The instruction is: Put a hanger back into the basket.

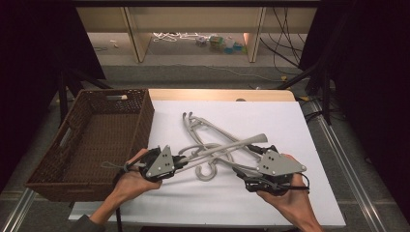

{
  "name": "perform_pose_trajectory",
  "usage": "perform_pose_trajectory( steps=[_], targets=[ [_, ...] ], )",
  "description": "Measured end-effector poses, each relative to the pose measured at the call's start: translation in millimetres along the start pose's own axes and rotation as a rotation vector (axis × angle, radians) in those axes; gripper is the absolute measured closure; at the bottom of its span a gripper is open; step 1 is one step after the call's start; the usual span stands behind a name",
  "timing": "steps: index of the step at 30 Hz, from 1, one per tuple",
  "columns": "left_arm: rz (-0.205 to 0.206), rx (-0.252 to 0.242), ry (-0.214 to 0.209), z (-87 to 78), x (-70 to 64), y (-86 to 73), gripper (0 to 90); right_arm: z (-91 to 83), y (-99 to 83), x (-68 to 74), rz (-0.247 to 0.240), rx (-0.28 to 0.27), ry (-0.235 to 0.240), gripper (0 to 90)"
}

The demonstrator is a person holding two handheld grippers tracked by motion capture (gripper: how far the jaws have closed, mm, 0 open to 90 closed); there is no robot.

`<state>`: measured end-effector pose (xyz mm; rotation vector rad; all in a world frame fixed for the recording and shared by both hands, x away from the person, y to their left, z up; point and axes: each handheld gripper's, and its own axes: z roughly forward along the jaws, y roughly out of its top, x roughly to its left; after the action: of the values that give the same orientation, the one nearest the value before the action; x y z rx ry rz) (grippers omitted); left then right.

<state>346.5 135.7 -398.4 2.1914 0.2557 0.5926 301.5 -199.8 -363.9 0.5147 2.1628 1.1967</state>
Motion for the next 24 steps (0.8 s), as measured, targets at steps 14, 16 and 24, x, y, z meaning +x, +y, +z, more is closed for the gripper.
perform_pose_trajectory(
  steps=[14,16,24],
  targets=[
    [-0.390,-0.095,-0.031,-33.5,34.4,6.9,79.3,-3.5,-21.6,5.5,0.066,0.022,0.032,22.8],
    [-0.423,-0.100,-0.039,-43.1,36.0,10.9,79.3,-3.2,-23.8,6.2,0.073,0.020,0.033,22.3],
    [-0.520,-0.152,-0.094,-82.6,46.8,22.0,79.3,-1.3,-37.3,7.3,0.127,0.023,0.045,19.2]
  ],
)
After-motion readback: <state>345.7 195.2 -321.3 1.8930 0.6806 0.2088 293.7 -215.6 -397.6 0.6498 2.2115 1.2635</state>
